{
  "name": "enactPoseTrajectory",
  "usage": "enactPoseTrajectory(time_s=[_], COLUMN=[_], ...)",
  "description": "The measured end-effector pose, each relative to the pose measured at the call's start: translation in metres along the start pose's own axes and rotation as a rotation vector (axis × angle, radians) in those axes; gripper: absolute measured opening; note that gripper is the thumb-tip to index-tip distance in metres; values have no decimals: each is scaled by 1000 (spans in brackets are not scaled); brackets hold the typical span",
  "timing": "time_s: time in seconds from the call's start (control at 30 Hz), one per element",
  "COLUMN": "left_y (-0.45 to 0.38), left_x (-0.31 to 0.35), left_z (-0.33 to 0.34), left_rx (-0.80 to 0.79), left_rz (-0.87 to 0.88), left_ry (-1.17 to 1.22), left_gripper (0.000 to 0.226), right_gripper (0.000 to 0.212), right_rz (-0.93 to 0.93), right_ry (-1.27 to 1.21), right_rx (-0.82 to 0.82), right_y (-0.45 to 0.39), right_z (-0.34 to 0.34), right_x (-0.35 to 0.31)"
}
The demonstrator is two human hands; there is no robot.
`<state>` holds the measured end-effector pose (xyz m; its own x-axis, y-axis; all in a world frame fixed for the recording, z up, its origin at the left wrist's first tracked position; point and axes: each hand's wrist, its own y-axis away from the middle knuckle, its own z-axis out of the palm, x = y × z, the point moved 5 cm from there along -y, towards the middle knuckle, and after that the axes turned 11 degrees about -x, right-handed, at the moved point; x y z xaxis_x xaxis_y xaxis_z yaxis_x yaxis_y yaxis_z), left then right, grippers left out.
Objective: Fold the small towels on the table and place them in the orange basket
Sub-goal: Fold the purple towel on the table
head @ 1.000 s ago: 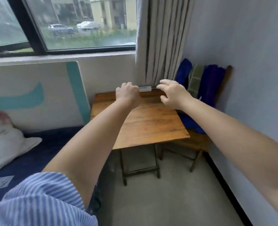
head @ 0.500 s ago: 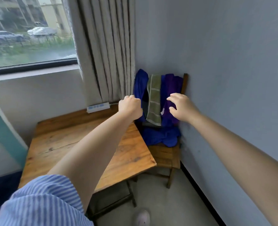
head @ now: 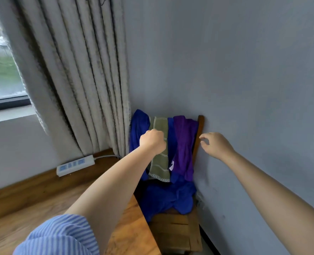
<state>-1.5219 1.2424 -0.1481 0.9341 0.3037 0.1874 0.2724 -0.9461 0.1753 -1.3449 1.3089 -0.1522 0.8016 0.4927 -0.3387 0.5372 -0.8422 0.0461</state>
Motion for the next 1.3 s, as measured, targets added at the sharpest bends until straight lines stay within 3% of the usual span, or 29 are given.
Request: enactPoseTrajectory(time_s=[0.1, 0.2, 0.4, 0.47, 0.53, 0.63, 0.73, 0.83, 1.03, 1.3], left_y=[-40, -78, -154, -179, -200, -226, -242, -253, -261, -256], left_x=[7, 15, 39, 50, 58, 68, 69, 70, 72, 50], left_z=[9, 18, 16, 21, 29, 40, 44, 44, 45, 39], left_rx=[-40, -81, -129, -128, -122, -95, -35, -17, -35, -13], left_rz=[5, 8, -92, -66, -60, -99, -151, -170, -123, -149], left_ry=[71, 124, 268, 255, 262, 263, 300, 283, 157, 378], left_gripper=[20, 35, 32, 31, 26, 38, 37, 35, 33, 36], right_gripper=[28, 26, 22, 10, 24, 44, 43, 19, 29, 28], right_rz=[39, 60, -53, -142, -250, -297, -365, -401, -444, -339], right_ry=[4, 74, 126, 182, 254, 267, 291, 293, 197, 82], right_rx=[16, 45, -12, 54, 85, 95, 158, 322, 495, 572], right_y=[-33, -68, -155, -178, -196, -221, -228, -235, -238, -237], right_z=[2, 3, 10, 12, 18, 34, 46, 44, 46, 43], right_x=[22, 45, 79, 85, 88, 107, 116, 115, 121, 120])
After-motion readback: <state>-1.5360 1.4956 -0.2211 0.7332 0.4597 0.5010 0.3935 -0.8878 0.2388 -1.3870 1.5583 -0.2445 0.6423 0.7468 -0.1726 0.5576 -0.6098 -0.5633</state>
